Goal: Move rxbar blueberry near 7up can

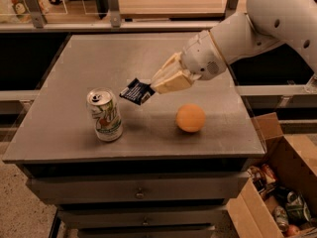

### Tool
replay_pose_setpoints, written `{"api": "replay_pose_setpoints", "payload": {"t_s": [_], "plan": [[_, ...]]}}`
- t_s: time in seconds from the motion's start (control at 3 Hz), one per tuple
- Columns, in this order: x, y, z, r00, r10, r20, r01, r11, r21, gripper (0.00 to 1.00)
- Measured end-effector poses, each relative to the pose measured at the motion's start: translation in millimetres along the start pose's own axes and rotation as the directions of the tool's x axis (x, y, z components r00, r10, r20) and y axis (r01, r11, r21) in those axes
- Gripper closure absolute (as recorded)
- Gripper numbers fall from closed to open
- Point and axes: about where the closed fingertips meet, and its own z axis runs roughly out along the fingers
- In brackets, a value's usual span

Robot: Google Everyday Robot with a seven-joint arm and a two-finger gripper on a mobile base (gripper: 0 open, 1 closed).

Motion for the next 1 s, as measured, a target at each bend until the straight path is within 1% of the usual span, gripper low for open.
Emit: {"api": "replay_pose_setpoints", "payload": {"t_s": [0.33,0.67,1.0], "plan": [[-2,2,16,1.000,0.004,-0.017,-0.004,0.9999,-0.011,1.00],[-3,0,31,0.999,0.004,-0.041,-0.005,0.9998,-0.018,0.83],[-2,-1,40,0.999,0.006,-0.045,-0.007,0.9995,-0.030,0.60]]}}
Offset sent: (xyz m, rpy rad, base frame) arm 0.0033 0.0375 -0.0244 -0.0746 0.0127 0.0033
